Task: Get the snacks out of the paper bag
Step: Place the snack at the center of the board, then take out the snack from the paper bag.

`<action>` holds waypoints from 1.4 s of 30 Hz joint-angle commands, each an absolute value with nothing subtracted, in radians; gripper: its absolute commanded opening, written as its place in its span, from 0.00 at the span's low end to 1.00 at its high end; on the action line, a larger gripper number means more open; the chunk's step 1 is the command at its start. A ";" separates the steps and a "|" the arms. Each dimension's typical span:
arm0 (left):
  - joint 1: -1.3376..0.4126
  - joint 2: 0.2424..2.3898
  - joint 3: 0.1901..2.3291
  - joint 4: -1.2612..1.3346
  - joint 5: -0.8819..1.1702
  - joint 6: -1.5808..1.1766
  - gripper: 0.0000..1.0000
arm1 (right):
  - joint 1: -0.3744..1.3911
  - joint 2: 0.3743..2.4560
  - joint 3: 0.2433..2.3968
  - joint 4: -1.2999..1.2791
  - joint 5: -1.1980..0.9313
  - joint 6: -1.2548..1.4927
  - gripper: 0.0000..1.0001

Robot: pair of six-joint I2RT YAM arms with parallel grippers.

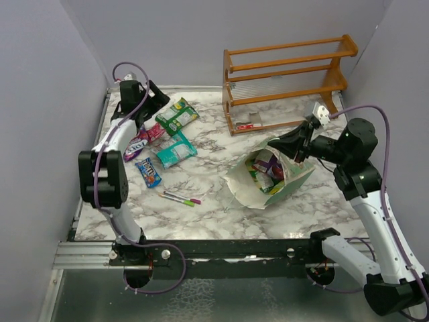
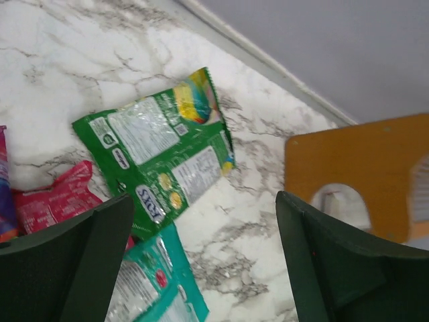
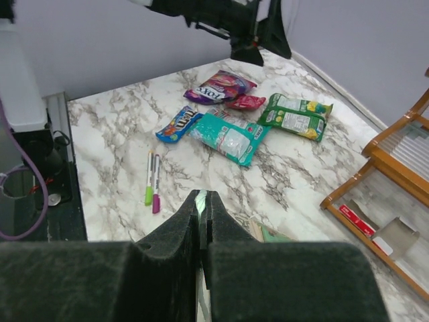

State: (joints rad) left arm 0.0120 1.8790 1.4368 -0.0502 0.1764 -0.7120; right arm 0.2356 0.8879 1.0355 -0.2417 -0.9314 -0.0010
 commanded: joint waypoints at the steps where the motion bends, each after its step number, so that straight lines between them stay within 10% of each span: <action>1: -0.026 1.604 1.240 0.121 0.273 -0.710 0.87 | 0.239 0.806 1.016 -0.212 -0.845 -0.021 0.02; 18: -0.775 0.892 0.594 0.531 0.389 -0.102 0.69 | 0.239 0.761 0.951 -0.103 -0.710 0.003 0.02; 26: -1.175 1.108 0.812 0.134 0.197 0.514 0.56 | 0.239 0.760 0.970 -0.118 -0.739 0.000 0.02; 42: -1.214 1.626 1.099 0.090 0.052 0.917 0.48 | 0.239 0.739 1.006 -0.141 -0.766 -0.001 0.02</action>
